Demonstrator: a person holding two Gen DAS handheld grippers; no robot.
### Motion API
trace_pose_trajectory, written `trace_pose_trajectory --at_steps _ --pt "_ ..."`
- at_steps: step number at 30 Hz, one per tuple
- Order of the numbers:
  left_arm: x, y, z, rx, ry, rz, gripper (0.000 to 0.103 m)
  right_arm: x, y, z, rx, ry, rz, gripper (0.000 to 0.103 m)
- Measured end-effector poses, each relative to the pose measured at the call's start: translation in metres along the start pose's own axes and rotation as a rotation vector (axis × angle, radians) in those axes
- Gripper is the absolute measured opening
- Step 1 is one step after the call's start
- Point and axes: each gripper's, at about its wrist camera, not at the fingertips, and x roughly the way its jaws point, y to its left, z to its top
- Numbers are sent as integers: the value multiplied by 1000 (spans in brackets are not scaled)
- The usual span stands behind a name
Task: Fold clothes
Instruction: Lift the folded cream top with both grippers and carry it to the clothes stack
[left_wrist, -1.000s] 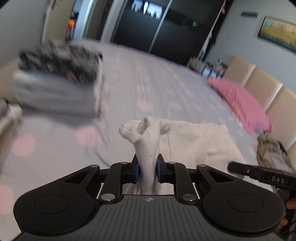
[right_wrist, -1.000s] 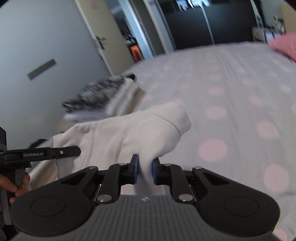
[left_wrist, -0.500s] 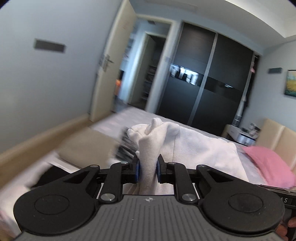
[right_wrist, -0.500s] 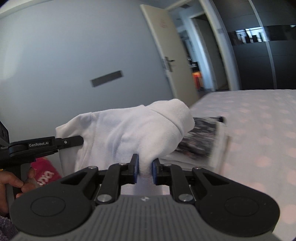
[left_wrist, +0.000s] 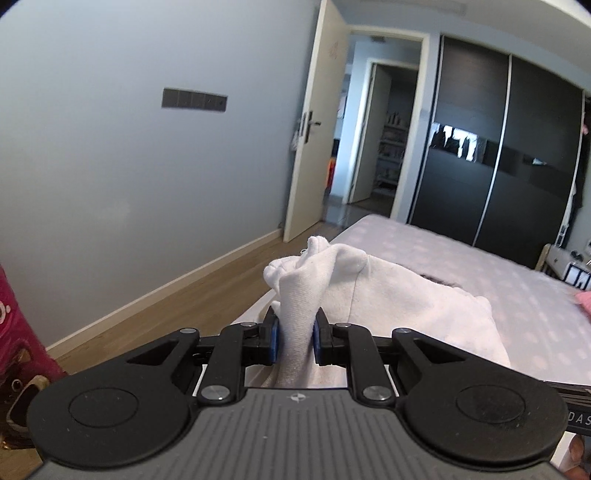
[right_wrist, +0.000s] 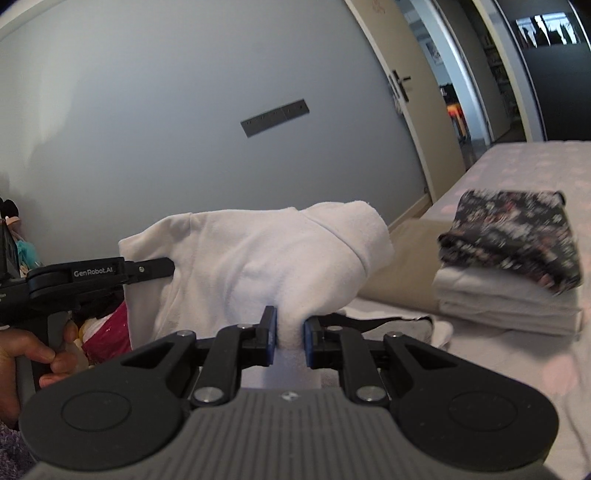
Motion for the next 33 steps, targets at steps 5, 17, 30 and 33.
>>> trace_pose_trajectory --at_steps 5,17,30,33 --pt "64 9 0 6 79 11 15 48 -17 -4 12 56 -31 17" --pt "194 23 -34 67 310 15 16 135 -108 -12 151 214 -55 17" --pt "222 35 -56 77 366 7 18 165 -206 -25 750 301 144 50" --pt "222 33 -56 77 365 9 18 167 -222 -34 910 315 151 50"
